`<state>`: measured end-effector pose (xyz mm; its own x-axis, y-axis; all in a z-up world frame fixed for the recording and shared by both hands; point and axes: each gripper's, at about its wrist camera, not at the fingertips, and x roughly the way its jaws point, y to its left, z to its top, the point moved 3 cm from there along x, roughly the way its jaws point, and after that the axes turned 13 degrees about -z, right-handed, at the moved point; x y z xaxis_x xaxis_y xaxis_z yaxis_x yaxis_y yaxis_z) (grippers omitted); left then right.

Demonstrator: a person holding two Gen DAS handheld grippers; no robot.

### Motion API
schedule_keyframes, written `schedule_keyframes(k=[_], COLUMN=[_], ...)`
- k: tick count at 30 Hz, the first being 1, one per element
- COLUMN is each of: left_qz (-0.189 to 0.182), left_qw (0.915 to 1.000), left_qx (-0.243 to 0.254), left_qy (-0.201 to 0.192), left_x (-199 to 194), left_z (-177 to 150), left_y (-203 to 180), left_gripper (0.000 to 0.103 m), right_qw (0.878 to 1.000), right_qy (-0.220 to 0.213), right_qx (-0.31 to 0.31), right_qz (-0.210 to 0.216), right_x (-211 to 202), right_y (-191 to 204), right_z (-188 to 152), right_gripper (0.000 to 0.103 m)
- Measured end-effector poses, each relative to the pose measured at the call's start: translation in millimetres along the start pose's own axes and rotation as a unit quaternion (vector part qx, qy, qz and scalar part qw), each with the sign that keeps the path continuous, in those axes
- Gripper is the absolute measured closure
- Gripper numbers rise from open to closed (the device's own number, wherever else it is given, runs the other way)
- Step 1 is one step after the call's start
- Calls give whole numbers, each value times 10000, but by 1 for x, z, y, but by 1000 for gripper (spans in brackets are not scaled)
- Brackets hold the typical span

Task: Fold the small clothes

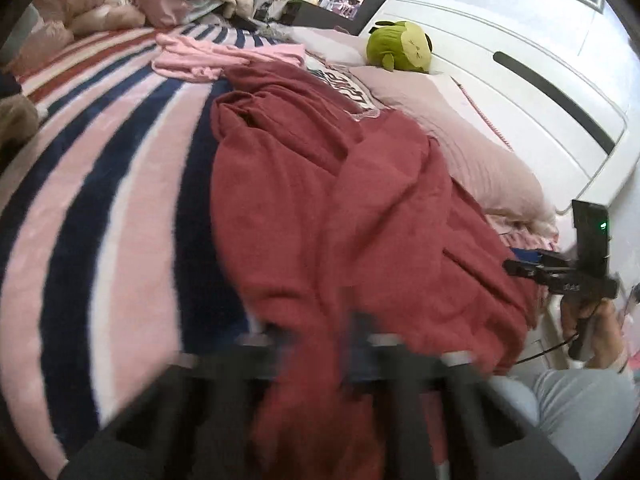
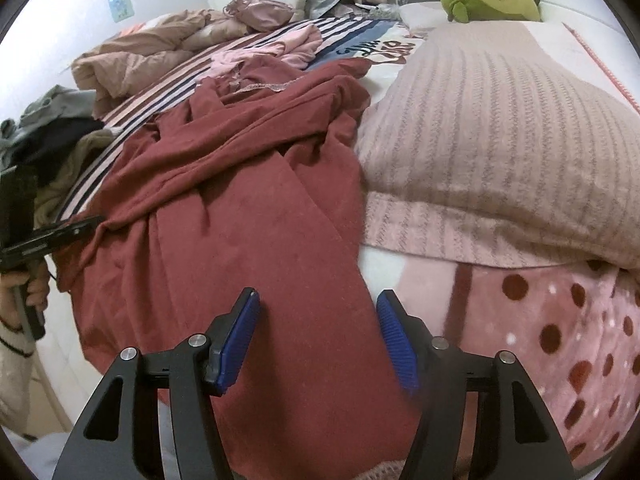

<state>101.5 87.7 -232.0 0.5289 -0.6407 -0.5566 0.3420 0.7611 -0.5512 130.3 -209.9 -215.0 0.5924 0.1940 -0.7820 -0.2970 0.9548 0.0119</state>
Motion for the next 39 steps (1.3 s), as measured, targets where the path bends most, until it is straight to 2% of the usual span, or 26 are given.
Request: schedule_keyframes(k=[2, 5, 7, 9, 10, 12, 15, 18, 21, 25, 28, 31, 34, 35, 36, 37, 38, 39], left_qz=[215, 314, 408, 556, 505, 313, 340, 277, 49, -355, -611, -794, -762, -605, -408, -184, -113, -136], left_qw=[9996, 9992, 9991, 9978, 9979, 9991, 9991, 9995, 9998, 9976, 9958, 9943, 9944, 9955, 9966, 9973, 9977, 9983], left_qx=[158, 143, 131, 289, 329, 256, 242, 150, -166, -550, -606, -633, -635, -603, -562, -517, -494, -483], left_qy=[-101, -178, -33, 201, 221, 146, 30, 16, 27, 221, 300, 340, 362, 399, 440, 481, 448, 298], left_x=[-13, -37, -41, -40, -42, -54, -73, -88, -93, -78, -64, -45, -28, -23, -21, -23, -28, -40], left_z=[2, 8, 4, -3, -7, -13, -25, -43, -67, -98, -110, -109, -106, -105, -104, -104, -102, -99], left_y=[2, 17, 25, 23, 21, 17, 11, 8, 10, 9, 2, -5, -12, -14, -15, -14, -14, -14], left_gripper=[96, 96, 89, 75, 72, 55, 50, 45, 44, 44, 44, 44, 48, 61, 81, 93, 99, 100], right_qw=[9999, 9997, 9993, 9993, 9993, 9994, 9989, 9971, 9937, 9886, 9858, 9855, 9864, 9868, 9867, 9871, 9880, 9899], right_qy=[-30, -53, -44, -66, -75, -94, -199, -253, -147, -7, 203, 342, 380, 382, 371, 323, 282, 182], right_qx=[-105, -220, -252, -222, -171, -19, 292, 620, 940, 1183, 1087, 843, 457, 305, 179, 82, 36, -9], right_qz=[-15, 115, 257, 290, 316, 321, 309, 374, 587, 936, 1267, 1433, 1532, 1547, 1575, 1563, 1519, 1404], right_x=[1, 0, 0, -2, -4, -9, -24, -39, -45, -48, -42, -34, -26, -24, -24, -24, -25, -27], right_y=[5, 12, 15, 12, 8, -2, -23, -43, -54, -55, -46, -33, -12, -4, 5, 12, 15, 18], right_z=[2, 6, 8, 7, 5, -1, -16, -38, -65, -91, -99, -101, -98, -97, -96, -94, -93, -88], right_gripper=[59, 60, 59, 59, 58, 57, 51, 49, 48, 48, 48, 47, 49, 52, 69, 98, 101, 100])
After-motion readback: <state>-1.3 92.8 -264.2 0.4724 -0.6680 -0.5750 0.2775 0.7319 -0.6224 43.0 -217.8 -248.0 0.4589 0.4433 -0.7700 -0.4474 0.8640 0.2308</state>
